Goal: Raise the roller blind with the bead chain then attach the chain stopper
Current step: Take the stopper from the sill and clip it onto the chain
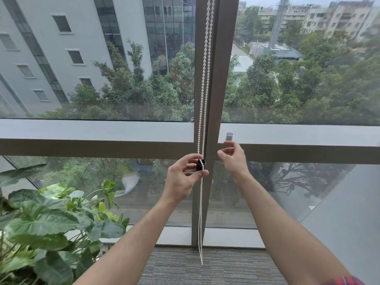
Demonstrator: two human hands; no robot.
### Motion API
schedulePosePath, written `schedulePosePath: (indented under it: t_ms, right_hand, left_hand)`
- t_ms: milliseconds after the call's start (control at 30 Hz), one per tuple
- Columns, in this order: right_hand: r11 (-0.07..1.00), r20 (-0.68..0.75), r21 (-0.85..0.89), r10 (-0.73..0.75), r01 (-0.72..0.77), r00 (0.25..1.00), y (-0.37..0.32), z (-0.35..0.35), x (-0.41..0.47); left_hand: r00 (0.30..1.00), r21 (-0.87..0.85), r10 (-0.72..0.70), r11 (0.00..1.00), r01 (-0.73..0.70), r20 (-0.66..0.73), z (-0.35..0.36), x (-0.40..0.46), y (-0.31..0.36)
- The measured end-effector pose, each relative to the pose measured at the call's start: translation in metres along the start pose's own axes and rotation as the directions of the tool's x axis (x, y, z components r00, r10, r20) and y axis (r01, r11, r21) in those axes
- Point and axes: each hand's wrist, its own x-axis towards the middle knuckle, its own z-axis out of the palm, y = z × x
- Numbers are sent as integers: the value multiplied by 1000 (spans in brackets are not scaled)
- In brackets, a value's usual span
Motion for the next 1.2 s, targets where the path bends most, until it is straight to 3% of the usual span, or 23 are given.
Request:
schedulePosePath:
  t_ms: [233, 400, 567, 733, 1000, 1200]
  right_hand:
    - [970, -189, -240, -70, 24, 980, -13, -1, 42]
    - [884, -167, -468, -66, -20, 984, -19, 0, 61]
    - [869, -175, -494, -60, -35, 983, -20, 2, 61]
    - [913, -171, -408, -57, -18, 984, -17, -2, 57]
    - [997, -153, 75, -22, 34, 988, -12, -7, 11]
    - [941, 136, 320, -161, 110, 978, -20, -10, -27]
  left_hand:
    - [1000, 27, -5, 1000, 5, 14, -2, 1, 0]
    - [1000, 29, -19, 999, 18, 17, -3, 1, 0]
    - [1000, 33, -16, 999, 16, 12, -4, 1, 0]
    - [1000, 42, -22, 999, 21, 17, -1, 1, -2]
    - [999, 46, -25, 999, 23, 32, 1, 4, 0]
    - [999, 39, -33, 999, 32, 28, 1, 10, 0]
